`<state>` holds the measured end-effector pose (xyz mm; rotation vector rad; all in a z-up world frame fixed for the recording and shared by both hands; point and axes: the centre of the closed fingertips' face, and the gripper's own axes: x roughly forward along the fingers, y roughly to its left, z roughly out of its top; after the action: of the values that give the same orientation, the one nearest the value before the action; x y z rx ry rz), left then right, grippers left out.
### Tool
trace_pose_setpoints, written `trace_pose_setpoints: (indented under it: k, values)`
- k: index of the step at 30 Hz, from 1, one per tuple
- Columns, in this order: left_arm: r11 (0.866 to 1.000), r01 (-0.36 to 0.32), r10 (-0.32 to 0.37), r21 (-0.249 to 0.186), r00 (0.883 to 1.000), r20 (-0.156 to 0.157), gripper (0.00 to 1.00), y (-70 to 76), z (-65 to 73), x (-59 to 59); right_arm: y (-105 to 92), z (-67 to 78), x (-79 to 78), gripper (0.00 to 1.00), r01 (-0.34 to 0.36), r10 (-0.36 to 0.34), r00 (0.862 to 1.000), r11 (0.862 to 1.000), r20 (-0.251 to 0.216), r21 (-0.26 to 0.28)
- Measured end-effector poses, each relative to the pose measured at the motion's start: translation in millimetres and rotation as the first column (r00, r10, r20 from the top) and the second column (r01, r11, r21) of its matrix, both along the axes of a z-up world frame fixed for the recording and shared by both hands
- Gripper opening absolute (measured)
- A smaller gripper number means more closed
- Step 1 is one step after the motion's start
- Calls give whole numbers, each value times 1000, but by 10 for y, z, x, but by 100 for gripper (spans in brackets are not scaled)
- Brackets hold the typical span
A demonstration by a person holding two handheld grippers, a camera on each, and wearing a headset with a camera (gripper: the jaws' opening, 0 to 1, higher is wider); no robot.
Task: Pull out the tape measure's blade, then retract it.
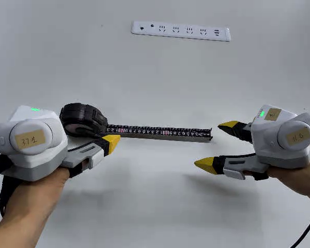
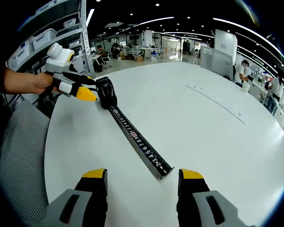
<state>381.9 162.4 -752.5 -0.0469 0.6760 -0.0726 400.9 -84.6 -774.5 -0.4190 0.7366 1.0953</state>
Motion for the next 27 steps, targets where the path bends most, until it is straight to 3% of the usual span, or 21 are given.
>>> trace_pose_setpoints:
  k: [16, 25, 27]
  values:
    - [999, -34, 34, -2, 999, -5, 73, 81, -24, 136, -21, -166, 175, 38, -103, 103, 995, 994, -3, -45]
    - [999, -52, 52, -14, 999, -14, 67, 97, -48, 215, -33, -240, 253, 23, -169, 169, 986, 983, -7, -76]
    - [998, -54, 54, -19, 998, -17, 66, 97, -58, 228, -48, -257, 281, 15, -171, 171, 985, 981, -11, -86]
